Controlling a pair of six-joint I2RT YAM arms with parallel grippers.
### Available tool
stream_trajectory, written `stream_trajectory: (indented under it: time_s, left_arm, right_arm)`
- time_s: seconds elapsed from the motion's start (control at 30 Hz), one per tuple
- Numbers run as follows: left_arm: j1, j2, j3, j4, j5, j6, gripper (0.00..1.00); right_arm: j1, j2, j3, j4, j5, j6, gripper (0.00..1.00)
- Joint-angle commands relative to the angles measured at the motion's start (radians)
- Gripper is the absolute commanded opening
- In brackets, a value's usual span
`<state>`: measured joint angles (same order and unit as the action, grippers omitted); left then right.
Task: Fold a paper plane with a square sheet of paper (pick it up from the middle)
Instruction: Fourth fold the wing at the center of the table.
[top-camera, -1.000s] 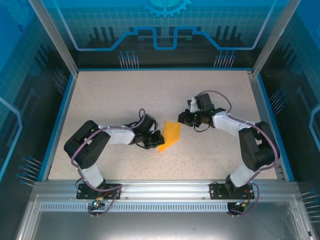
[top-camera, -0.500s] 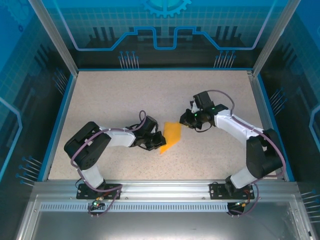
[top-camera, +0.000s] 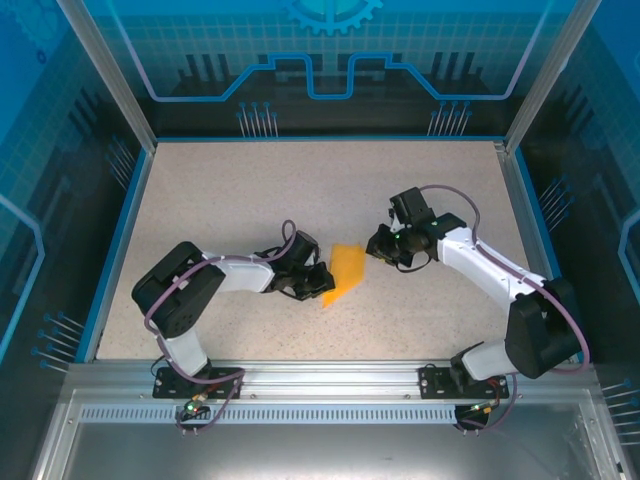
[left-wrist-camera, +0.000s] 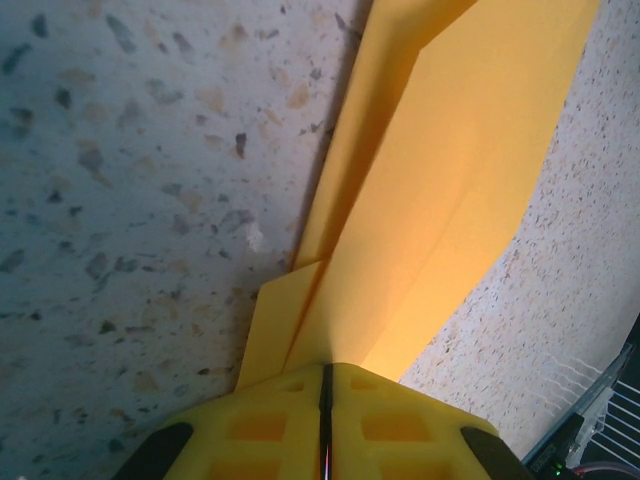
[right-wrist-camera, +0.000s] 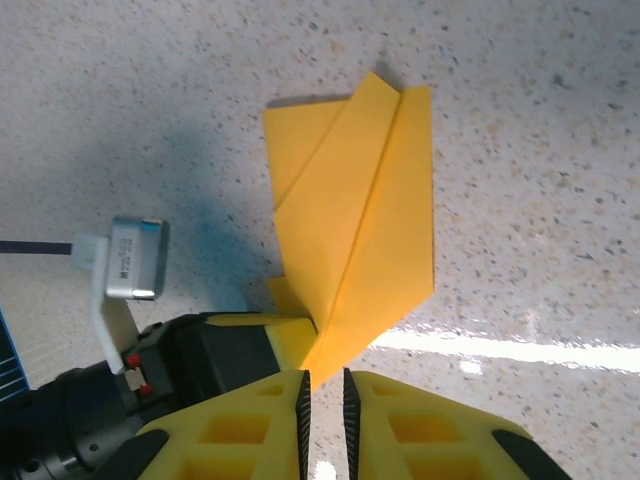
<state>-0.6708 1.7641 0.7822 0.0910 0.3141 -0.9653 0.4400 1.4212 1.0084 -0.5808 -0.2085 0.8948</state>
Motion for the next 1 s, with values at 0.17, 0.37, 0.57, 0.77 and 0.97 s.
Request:
stream_trajectory:
  time_s: [0.17,0.37,0.57,0.77,0.97]
  left_arm:
    - [-0.031,0.084,-0.019,-0.158,-0.013,0.032,0.11]
    - [-0.033,0.078,-0.008,-0.160,-0.006,0.034,0.11]
    - [-0.039,0.076,0.005,-0.166,-0.009,0.011,0.11]
    - [-0.050,0.072,-0.012,-0.151,-0.015,-0.022,0.11]
    - [-0.091,0.061,-0.035,-0.123,-0.044,-0.070,0.11]
  right_arm:
    - [0.012,-0.010,0.002,-0.034,0.003,-0.011,0.19]
    - [0.039,0.022,-0.018,0.061,-0.049,-0.019,0.22]
    - [0.064,0.126,-0.024,0.131,-0.086,-0.056,0.17]
    - [0.068,0.243,-0.008,0.234,-0.153,-0.063,0.13]
    - [0.075,0.356,-0.003,0.315,-0.198,-0.087,0.11]
